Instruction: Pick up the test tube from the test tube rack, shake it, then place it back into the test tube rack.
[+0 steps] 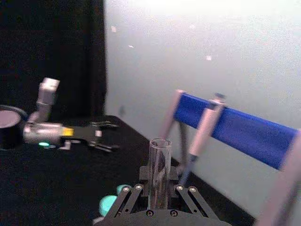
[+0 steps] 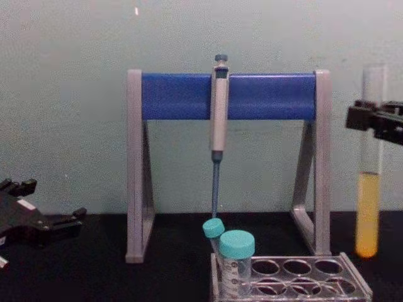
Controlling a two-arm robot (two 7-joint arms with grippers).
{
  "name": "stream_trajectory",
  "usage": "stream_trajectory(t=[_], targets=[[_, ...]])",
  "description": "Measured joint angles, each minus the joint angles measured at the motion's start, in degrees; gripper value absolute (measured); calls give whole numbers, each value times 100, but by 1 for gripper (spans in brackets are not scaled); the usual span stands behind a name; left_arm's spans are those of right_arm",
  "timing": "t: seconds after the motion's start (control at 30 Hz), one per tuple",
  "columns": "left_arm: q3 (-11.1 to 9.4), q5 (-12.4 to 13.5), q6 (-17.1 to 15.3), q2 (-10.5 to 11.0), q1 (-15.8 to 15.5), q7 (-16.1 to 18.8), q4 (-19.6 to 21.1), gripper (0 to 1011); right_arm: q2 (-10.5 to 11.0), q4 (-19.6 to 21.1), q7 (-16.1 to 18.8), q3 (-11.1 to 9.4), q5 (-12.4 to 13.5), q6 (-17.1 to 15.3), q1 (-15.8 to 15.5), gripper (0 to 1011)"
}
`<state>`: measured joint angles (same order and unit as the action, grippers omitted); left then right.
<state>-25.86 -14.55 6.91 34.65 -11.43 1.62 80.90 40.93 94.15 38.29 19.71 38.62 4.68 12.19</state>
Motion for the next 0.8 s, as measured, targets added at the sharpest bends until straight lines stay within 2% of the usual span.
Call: stream_trajectory(t=[0.03,0.2,0.4,0.53,0.63,0.8], targets=[[0,0,0,0,0,0,0,1001,0,0,0,0,0,0,0,237],[0,0,0,0,0,0,0,1001,-26,-6,-460,-148,-215,-129,19,237],[0,0,0,0,0,0,0,1001,-285,-221,-787,-134,-507,-303,266,237],[0,0,0,0,0,0,0,1001,-500,-409,-797,-92,-554,-323,443,237],[0,0,0,0,0,0,0,1001,-699,-610,-661,-28,-546,-292,626,237],[0,0,0,0,0,0,0,1001,-867,-776,-439,58,-454,-249,801,237]])
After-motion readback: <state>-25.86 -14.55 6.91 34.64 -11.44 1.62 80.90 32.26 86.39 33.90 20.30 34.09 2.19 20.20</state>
